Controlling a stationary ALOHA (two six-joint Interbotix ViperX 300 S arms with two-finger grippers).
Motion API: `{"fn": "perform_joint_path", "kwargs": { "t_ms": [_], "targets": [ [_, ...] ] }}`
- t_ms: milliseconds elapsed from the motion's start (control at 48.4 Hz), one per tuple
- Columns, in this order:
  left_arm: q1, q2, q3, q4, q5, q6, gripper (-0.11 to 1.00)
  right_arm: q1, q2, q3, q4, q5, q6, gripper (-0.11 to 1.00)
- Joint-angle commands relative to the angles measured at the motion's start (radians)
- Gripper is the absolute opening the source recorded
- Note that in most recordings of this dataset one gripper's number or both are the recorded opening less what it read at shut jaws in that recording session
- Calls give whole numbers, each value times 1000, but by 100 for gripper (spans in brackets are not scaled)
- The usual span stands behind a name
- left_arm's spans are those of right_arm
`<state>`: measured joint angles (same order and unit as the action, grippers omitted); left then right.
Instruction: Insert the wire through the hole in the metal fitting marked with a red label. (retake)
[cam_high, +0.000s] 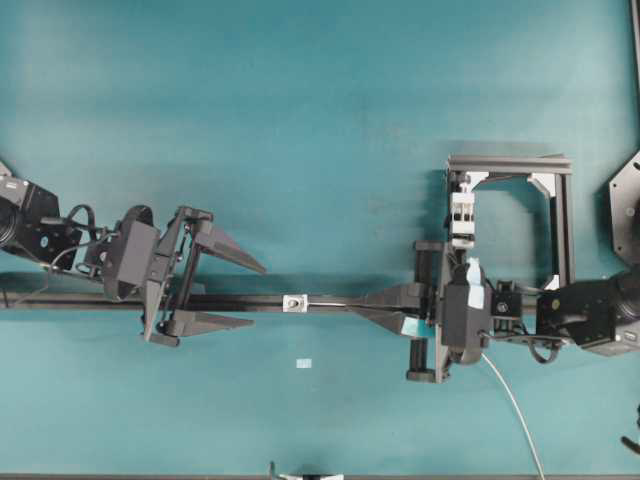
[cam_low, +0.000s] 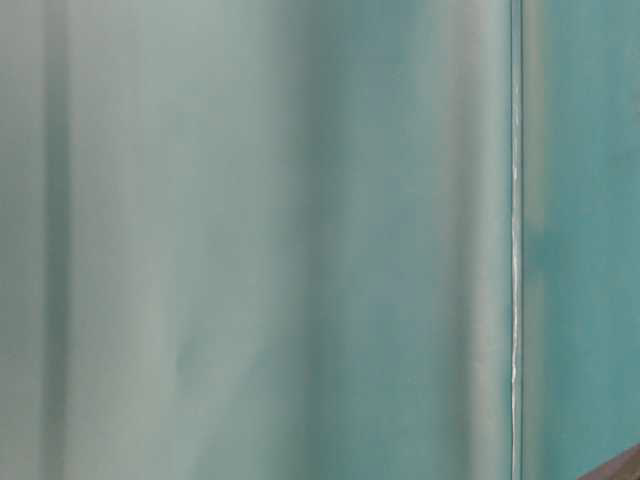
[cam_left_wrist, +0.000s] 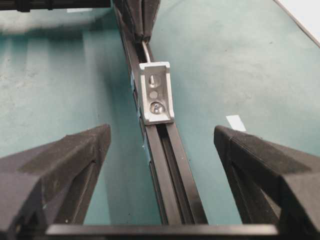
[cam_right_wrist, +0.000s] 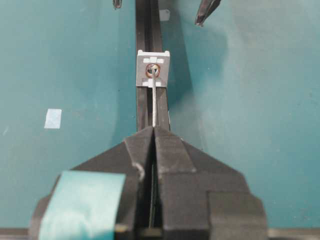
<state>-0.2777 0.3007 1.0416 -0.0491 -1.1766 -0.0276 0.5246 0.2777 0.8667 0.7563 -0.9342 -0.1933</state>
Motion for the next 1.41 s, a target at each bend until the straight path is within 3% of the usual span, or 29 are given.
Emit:
{"fn": "perform_joint_path", "kwargs": {
  "t_ms": [0,393,1055,1385],
  "targets": [
    [-2,-12,-9,-3,-9,2,75,-5,-9,-17,-5,-11,0,3],
    [-2,-12,-25,-2,-6,6,75,-34,26,-43,-5,-11,-5,3],
    [-2,-12,-29,-2,-2,8,75,-61,54,-104,-64,-11,-23,3],
    [-2,-12,-32,-3,11,5,74,-63,54,-115,-72,-11,-23,3]
  ]
}}
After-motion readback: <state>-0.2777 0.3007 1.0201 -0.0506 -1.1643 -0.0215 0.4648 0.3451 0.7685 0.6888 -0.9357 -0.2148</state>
